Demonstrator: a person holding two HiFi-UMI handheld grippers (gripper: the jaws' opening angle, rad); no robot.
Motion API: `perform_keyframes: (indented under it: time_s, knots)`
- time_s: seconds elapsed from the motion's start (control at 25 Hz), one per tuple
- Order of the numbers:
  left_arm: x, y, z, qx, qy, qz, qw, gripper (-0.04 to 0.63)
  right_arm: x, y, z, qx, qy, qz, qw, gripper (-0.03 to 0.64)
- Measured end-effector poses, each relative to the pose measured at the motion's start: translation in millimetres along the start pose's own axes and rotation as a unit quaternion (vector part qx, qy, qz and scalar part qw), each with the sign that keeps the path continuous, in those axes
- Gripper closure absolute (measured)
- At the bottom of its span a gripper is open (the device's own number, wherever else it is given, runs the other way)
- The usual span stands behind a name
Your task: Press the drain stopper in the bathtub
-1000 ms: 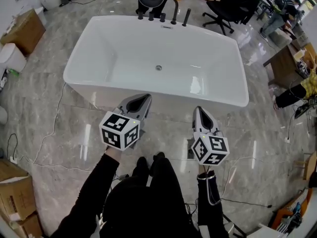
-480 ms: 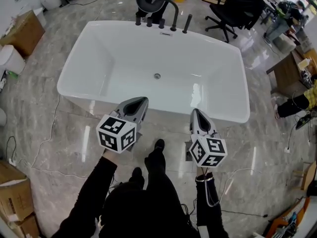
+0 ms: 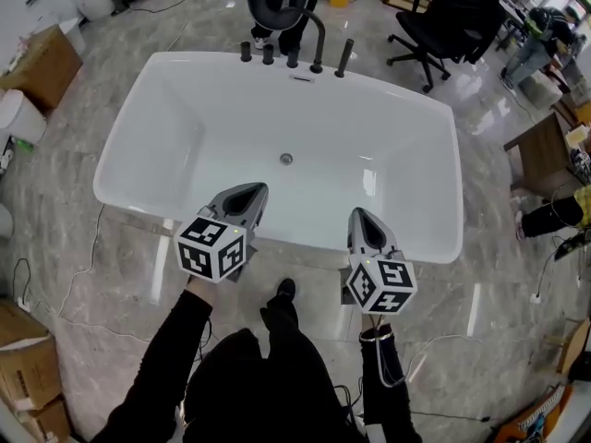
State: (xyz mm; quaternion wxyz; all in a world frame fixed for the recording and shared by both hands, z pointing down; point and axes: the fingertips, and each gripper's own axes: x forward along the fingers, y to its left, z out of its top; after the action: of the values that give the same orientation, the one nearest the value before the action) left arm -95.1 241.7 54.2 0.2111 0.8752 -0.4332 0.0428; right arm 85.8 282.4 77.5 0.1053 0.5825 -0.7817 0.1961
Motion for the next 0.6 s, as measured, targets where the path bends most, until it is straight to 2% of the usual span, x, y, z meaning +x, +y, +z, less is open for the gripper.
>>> perform_keyframes:
  time_s: [0.32,0.6]
  knots:
    - [53,24,24,0.004,0.018,0.006,0.9998,0.597,49,-27,15,0.015,0.019,0.007,1.000,0.615]
    - [93,55,29,-0.002,0.029,-0.009,0.9995,0.596,86,-37,17,0.019,0.036,-0.013,0.999,0.615]
